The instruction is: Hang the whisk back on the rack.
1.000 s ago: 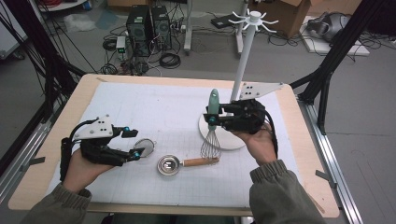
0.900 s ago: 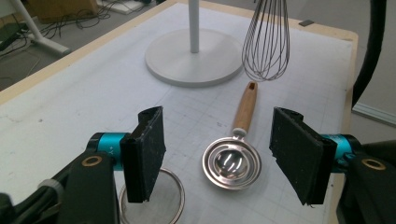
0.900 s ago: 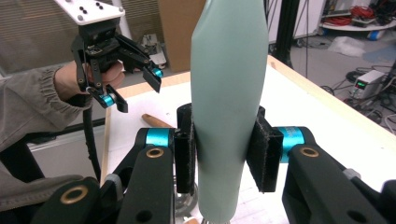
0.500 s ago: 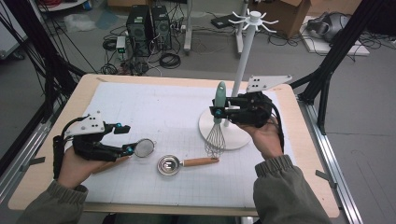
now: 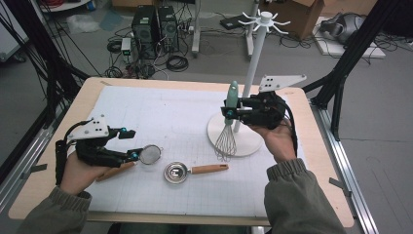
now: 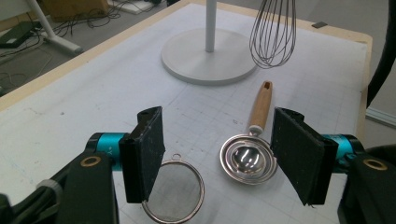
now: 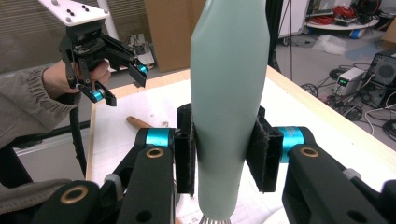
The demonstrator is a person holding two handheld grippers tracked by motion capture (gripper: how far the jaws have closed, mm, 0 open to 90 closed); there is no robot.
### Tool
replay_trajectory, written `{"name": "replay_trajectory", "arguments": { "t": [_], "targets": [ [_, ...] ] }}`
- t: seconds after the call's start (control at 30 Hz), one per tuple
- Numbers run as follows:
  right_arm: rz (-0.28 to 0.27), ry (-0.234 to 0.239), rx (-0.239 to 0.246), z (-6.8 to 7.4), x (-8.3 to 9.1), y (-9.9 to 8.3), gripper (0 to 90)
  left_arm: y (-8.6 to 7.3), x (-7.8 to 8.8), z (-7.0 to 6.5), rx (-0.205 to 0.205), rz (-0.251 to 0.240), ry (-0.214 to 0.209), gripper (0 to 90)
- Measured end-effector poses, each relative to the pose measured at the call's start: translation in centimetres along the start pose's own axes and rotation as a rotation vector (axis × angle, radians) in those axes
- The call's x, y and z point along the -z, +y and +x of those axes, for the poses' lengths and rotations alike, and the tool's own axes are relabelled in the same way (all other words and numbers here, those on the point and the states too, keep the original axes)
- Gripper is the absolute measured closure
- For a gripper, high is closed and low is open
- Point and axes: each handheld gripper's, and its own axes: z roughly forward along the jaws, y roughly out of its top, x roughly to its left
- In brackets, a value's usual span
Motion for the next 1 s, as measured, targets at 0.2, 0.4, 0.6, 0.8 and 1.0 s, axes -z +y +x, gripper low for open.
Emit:
{"name": "replay_trajectory", "arguments": {
  "t": [0.2,0.4,0.6,0.8,1.0],
  "targets": [
    [-0.002,-0.021,0.016,-0.2,1.1,1.1,67.2,0.2,-0.1,0.1,-0.004,-0.001,0.001,35.3],
    [-0.010,-0.049,0.010,-1.0,2.2,2.2,67.2,0.1,-0.2,0.1,-0.004,0.004,-0.004,35.3],
    [-0.017,-0.074,0.008,-1.6,2.5,3.5,67.2,0.1,-0.1,0.1,-0.001,-0.002,-0.003,35.3],
    [-0.015,-0.092,0.007,-2.0,2.4,5.0,67.2,0.1,0.0,0.3,0.000,-0.005,-0.008,35.3],
    [-0.020,-0.113,-0.010,-2.6,2.7,6.4,67.1,0.1,0.0,0.2,-0.001,-0.008,-0.007,35.2]
  ]
}}
